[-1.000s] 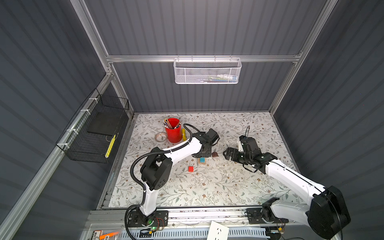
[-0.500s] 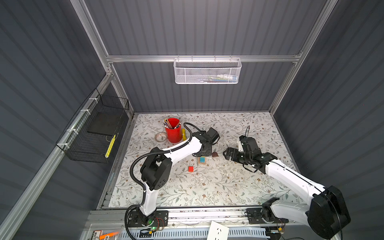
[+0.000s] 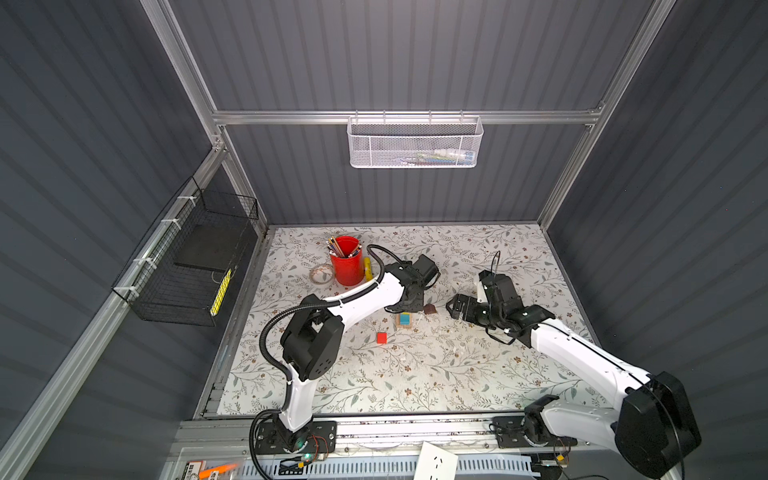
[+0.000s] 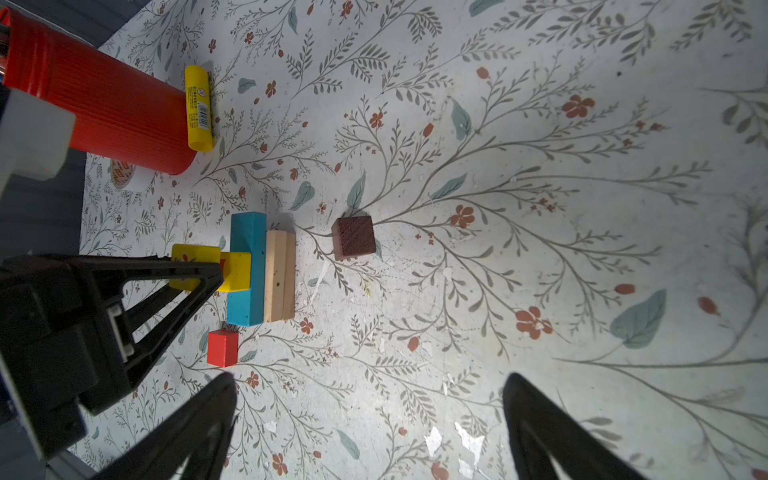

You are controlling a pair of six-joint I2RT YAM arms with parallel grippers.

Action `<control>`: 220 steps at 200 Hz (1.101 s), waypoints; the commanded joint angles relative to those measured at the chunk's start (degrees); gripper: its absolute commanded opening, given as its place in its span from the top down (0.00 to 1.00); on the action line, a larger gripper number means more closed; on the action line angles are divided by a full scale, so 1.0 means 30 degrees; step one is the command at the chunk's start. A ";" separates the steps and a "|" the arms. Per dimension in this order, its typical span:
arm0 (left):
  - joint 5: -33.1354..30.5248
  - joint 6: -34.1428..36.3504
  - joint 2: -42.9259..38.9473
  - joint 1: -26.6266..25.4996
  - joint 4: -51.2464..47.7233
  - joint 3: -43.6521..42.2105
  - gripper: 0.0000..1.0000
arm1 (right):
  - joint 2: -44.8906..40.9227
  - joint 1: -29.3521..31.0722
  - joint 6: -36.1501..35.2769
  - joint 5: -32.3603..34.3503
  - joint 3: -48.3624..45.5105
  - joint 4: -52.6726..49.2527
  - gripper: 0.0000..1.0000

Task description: Build the wood block tower

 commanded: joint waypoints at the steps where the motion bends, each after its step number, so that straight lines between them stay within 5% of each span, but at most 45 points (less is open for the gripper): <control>1: -0.0051 0.0228 0.0556 -0.0102 -0.0725 0.0563 0.66 | 0.0193 -0.0134 0.0097 -0.0199 -0.0265 0.0212 0.01; 131: -0.0001 0.0193 0.0472 -0.0093 -0.0675 0.0622 0.58 | 0.0058 -0.0138 0.0045 -0.0228 -0.0291 0.0211 0.01; 220: -0.1161 0.0759 -0.3985 -0.0086 0.0454 -0.0899 0.29 | -0.0592 0.0034 -0.1392 0.0016 0.1423 -0.1361 0.01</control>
